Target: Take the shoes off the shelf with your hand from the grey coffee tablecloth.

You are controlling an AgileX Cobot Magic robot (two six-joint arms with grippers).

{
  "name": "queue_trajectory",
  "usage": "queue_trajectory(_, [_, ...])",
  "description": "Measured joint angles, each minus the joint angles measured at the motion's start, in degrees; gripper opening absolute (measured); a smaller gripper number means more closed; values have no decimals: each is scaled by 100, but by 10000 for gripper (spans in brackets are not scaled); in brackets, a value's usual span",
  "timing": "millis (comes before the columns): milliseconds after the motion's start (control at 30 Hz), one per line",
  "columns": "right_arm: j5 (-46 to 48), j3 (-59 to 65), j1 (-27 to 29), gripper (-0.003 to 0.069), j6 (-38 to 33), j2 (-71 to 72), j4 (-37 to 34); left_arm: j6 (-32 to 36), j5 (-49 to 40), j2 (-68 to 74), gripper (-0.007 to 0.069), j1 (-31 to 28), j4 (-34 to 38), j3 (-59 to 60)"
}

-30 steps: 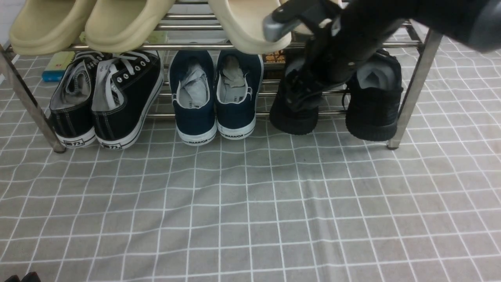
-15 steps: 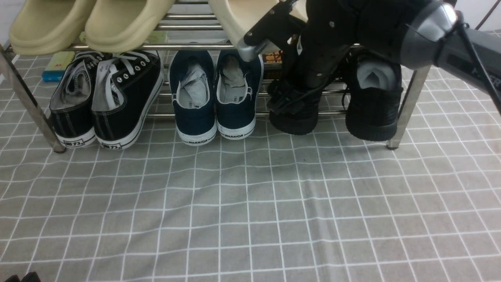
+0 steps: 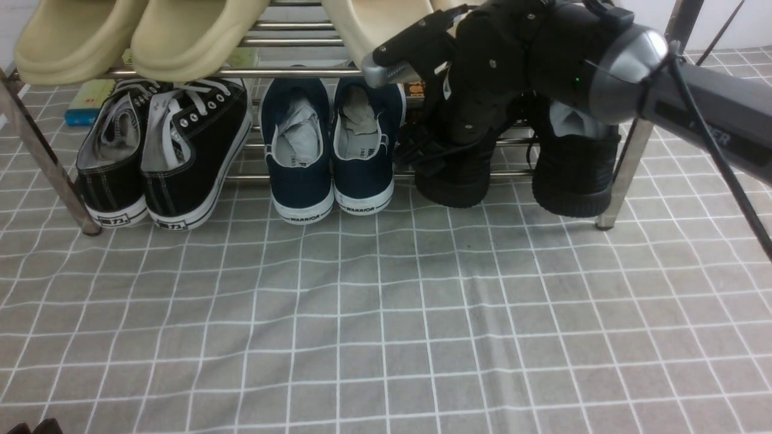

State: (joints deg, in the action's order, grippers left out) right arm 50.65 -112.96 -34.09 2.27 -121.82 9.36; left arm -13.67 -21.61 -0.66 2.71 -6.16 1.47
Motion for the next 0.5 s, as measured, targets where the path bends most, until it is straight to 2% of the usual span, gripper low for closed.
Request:
queue_trajectory(100, [-6,-5,0,398,0,0,24,0,0,0,197,0,0,0])
queue_trajectory(167, [55,-24,0,231,0,0,30,0,0,0,197,0,0,0])
queue_trajectory(200, [70,-30,0,179,0,0,38,0,0,0,197,0,0,0])
queue_trajectory(233, [135,-44,0,83,0,5,38,0,0,0,197,0,0,0])
queue_trajectory(267, [149,-46,0,71,0,5,38,0,0,0,197,0,0,0])
queue_trajectory(300, [275,-56,0,14,0,45,32,0,0,0,197,0,0,0])
queue_trajectory(500, [1141,-56,0,13,-64,467,-47,0,0,-7,197,0,0,0])
